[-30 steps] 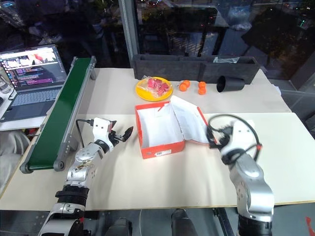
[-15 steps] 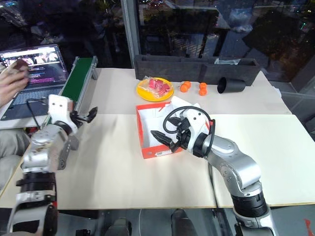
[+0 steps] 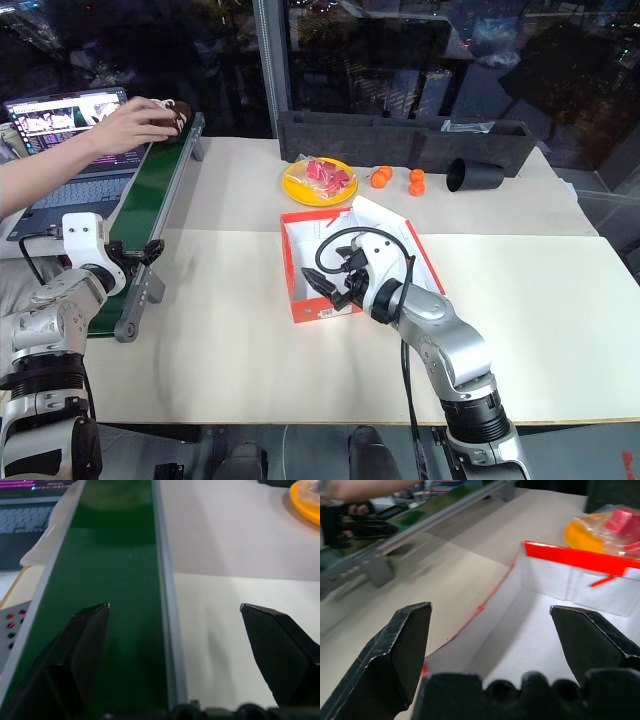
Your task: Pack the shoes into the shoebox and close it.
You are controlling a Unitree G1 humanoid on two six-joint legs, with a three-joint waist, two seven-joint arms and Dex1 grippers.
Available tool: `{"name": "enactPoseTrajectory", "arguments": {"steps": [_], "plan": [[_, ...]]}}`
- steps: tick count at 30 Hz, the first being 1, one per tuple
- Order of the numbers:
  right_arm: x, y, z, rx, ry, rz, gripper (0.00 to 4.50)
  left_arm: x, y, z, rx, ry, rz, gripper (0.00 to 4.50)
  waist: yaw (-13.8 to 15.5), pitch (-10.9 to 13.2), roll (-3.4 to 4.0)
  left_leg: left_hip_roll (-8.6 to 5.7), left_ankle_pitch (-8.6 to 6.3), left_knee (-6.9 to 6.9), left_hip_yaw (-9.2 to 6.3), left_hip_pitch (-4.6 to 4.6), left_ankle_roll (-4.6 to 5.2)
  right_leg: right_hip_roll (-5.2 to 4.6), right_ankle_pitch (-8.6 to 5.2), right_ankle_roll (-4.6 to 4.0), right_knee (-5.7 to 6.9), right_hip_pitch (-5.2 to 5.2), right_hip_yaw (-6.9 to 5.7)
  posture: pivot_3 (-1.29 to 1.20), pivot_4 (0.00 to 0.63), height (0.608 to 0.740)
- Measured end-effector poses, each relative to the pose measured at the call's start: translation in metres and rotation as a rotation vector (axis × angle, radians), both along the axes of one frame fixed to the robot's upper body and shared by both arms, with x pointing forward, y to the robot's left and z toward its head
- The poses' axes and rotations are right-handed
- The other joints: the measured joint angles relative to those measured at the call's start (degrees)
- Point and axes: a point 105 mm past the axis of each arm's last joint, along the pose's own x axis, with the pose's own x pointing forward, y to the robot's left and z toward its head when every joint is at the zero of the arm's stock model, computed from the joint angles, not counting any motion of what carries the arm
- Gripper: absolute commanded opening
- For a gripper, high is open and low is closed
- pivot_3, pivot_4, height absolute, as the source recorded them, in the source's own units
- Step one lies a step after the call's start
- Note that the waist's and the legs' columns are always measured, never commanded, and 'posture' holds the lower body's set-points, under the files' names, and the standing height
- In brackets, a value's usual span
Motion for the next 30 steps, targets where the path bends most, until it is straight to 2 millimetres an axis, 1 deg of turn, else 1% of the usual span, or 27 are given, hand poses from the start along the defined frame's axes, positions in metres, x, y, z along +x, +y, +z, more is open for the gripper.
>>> {"name": "enactPoseTrajectory", "arguments": {"steps": [3,8,12,15,22,27,30], "plan": [[-0.008,0.004,-0.001,-0.03,-0.014,0.071,4.47,0.0,0.0,-0.001,-0.002,0.01,0.001,4.5,0.0,0.0,0.0,0.0,0.02,-0.01,-0.03,0.01,-0.03,0.0,0.0,-0.01,0.01,0.01,-0.03,0.0,0.15,0.671],[-0.011,0.001,-0.009,-0.117,-0.017,0.112,4.47,0.003,0.001,0.008,0.004,-0.005,0.002,4.5,-0.1,0.0,0.0,0.0,0.06,-0.04,-0.07,0.02,-0.12,0.0,-0.01,-0.02,0.0,0.03,-0.05,0.0,0.15,0.671],[-0.021,0.013,-0.012,-0.125,-0.018,0.217,4.47,0.004,0.002,0.006,0.001,0.004,0.007,4.5,-0.1,0.0,0.0,0.0,0.07,-0.05,-0.08,0.02,-0.13,0.0,-0.02,-0.03,0.0,0.03,-0.07,0.0,0.15,0.671],[-0.025,0.015,-0.012,-0.128,-0.02,0.256,4.47,0.005,0.002,0.005,-0.002,0.011,0.012,4.5,0.0,0.0,0.0,0.0,0.12,-0.05,-0.1,0.02,-0.21,-0.02,-0.02,-0.03,0.0,0.06,-0.09,0.0,0.15,0.671],[-0.022,0.013,-0.014,-0.141,-0.025,0.244,4.47,0.008,0.001,0.006,-0.001,0.01,0.014,4.5,0.0,0.0,0.0,0.0,0.12,-0.06,-0.13,0.01,-0.22,-0.02,-0.02,-0.03,0.0,0.07,-0.13,0.0,0.15,0.671],[-0.02,0.015,-0.015,-0.114,-0.018,0.222,4.47,0.012,-0.001,0.013,0.013,-0.004,0.014,4.5,0.0,0.0,0.0,0.0,0.13,-0.06,-0.15,0.02,-0.23,-0.03,-0.02,-0.03,-0.01,0.1,-0.14,0.0,0.15,0.671],[-0.018,0.014,-0.017,-0.117,-0.014,0.204,4.47,0.012,0.0,0.01,0.015,0.006,0.017,4.5,-0.1,0.0,0.0,0.0,0.13,-0.07,-0.15,0.03,-0.23,-0.02,-0.03,-0.04,0.0,0.09,-0.15,0.0,0.15,0.671]]}}
